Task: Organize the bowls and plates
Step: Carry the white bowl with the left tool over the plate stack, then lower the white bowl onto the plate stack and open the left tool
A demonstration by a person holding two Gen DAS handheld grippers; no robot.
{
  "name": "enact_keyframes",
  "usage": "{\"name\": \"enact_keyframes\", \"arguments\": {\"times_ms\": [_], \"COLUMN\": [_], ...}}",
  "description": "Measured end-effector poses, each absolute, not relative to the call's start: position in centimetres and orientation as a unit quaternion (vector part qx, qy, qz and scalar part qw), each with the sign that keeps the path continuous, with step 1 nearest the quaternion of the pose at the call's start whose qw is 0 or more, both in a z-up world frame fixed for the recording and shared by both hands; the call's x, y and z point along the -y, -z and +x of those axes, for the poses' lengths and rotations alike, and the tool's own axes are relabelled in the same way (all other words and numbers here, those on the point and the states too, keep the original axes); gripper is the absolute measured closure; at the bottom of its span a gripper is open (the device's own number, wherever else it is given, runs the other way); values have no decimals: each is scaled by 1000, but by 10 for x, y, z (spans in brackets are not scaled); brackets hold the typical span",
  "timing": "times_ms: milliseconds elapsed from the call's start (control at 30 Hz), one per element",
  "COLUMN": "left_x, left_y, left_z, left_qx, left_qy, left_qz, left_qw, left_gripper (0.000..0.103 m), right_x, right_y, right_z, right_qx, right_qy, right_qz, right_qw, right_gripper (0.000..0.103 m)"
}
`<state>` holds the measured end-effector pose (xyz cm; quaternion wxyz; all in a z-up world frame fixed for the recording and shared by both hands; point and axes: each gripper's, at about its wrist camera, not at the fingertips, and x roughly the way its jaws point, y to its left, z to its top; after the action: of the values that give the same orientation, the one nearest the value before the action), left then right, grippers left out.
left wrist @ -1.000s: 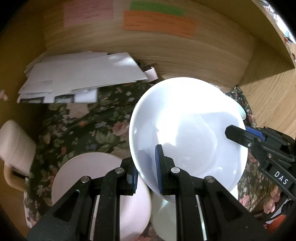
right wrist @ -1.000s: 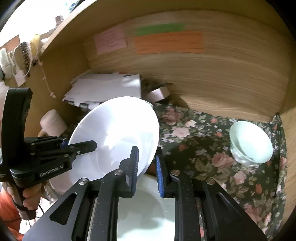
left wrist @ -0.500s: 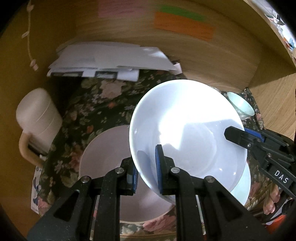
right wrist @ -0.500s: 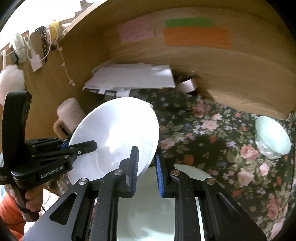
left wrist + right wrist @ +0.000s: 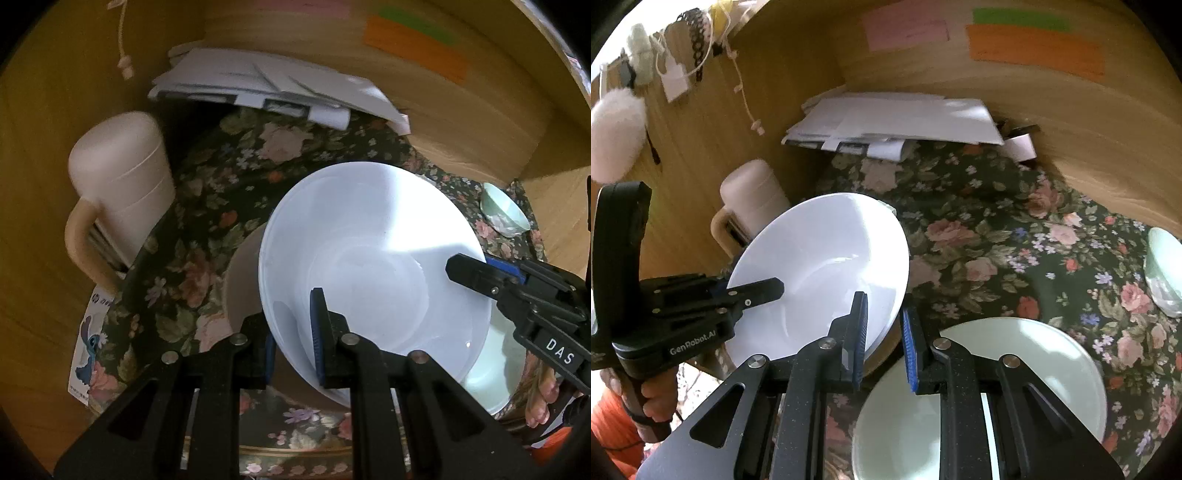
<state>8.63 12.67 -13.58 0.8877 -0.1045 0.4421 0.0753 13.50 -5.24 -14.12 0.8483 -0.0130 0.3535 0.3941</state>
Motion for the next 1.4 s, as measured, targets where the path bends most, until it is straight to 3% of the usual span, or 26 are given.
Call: {"name": "enact_keyframes", "arguments": {"times_ms": [600, 1000, 1067, 1167, 1400], "left_x": [-139, -134, -133, -131, -130], "left_y": [151, 153, 154, 150, 148], "left_z": [84, 98, 100, 100, 106], "left_qx": [-442, -454, -460, -449, -457], "left_qy": [-84, -94, -95, -94, -95], "left_qz": [-102, -79, -75, -70, -75], "left_qw": [887, 883, 879, 886, 881], "left_gripper": [87, 87, 84, 79, 67], "right_x": [29, 27, 30, 38, 51], "right_y": [162, 158, 156, 150, 139], "right_z": [140, 140, 138, 134, 131], "right_qx": [-385, -385, -380, -356, -338], "right_qy": [-387, -393, -386, -385, -387], "right_qz": [-40, -52, -57, -56, -50], "right_qw": [837, 834, 839, 850, 856], "right_gripper": [86, 77, 68, 63, 59]}}
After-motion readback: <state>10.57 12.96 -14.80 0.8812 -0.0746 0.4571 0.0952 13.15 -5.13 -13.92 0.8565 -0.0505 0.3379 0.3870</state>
